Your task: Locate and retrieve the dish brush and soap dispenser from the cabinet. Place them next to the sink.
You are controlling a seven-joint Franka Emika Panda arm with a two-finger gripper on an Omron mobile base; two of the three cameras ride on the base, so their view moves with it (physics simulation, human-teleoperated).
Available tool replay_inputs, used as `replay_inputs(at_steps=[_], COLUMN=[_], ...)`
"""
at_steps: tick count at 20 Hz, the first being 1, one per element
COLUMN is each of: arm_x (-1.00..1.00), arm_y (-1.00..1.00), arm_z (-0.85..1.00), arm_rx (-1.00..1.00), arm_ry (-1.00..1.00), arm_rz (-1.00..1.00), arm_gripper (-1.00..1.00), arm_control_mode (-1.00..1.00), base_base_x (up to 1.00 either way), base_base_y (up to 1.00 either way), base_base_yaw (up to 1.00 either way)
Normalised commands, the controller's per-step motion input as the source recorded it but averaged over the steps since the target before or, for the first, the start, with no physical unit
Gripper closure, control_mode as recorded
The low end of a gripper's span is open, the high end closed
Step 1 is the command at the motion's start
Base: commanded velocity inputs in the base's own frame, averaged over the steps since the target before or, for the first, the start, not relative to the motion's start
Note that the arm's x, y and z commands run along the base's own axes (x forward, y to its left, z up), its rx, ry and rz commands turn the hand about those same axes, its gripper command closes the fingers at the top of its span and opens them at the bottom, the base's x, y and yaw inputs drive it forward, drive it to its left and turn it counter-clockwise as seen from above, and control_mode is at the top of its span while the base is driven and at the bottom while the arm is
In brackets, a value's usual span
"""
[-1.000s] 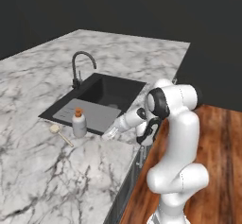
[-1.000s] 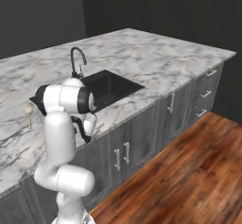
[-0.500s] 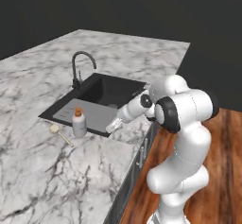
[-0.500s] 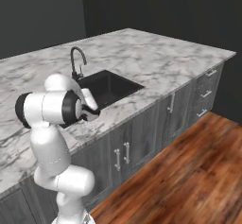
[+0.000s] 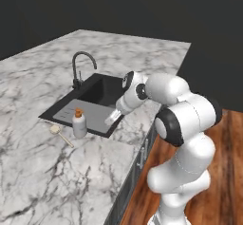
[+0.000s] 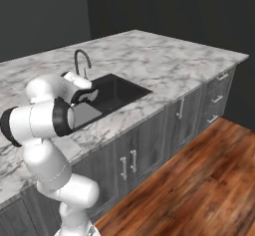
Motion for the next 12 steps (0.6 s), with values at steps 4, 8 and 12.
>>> replay_inputs(at_steps=[4, 8, 12], arm_x=[-0.40, -0.20, -0.11], arm_y=[-0.35, -0.35, -0.30], arm_z=[0.54, 0.68, 0.63], arm_rx=[-0.07, -0.10, -0.02], arm_ry=[0.04, 0.14, 0.22], arm_rz=[-0.08, -0.10, -0.16], arm_gripper=[-1.00, -1.00, -1.00], arm_control_mode=[-1.00, -1.00, -1.00], base_base_x=[0.00, 0.00, 0.00], base_base_y=[0.00, 0.00, 0.00], base_base_yaw=[0.00, 0.00, 0.00])
